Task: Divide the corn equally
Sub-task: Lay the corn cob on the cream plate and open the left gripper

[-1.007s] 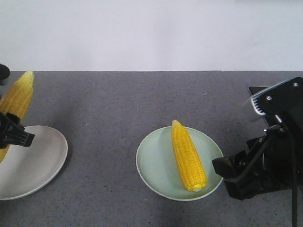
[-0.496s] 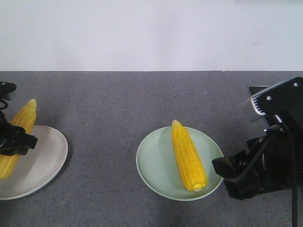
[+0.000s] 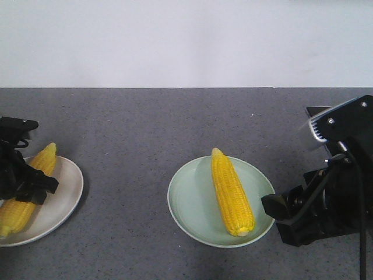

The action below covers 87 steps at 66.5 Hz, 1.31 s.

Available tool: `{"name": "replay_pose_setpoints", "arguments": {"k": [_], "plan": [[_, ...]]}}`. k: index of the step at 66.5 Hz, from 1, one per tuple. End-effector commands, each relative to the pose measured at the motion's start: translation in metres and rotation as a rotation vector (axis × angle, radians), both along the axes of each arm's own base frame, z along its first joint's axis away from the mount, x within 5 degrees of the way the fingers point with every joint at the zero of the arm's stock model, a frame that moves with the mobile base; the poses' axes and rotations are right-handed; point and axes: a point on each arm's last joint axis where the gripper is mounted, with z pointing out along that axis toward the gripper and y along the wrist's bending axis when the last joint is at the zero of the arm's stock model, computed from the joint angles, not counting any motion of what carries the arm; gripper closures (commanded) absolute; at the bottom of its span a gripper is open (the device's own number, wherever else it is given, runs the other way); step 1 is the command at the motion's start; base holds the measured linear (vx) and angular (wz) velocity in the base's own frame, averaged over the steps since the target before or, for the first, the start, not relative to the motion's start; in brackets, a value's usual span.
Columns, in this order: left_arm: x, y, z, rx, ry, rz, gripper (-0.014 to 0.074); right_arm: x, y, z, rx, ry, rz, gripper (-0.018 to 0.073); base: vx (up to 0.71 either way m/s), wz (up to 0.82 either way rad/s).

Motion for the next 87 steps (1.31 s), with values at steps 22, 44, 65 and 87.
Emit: {"name": "replay_pose_setpoints", "arguments": {"k": [22, 44, 65, 87], "plan": [[0.007, -0.001, 0.014, -0.014, -0.083, 0.007, 0.0078, 0.001, 0.000, 0.014, 0.043, -0.080, 0.002, 0.0017, 0.00, 0.00], [-0.012, -0.004, 0.049, -0.022, -0.191, -0.010, 0.0038, 0.001, 0.000, 0.014, 0.043, -0.080, 0.002, 0.0017, 0.00, 0.00], [-0.060, -0.035, 0.107, -0.055, -0.396, -0.166, 0.0038, 0.001, 0.000, 0.014, 0.043, -0.080, 0.002, 0.0017, 0.00, 0.00], [-0.121, -0.053, 0.143, -0.122, -0.591, -0.334, 0.0038, 0.001, 0.000, 0.014, 0.043, -0.080, 0.002, 0.0017, 0.00, 0.00]]}}
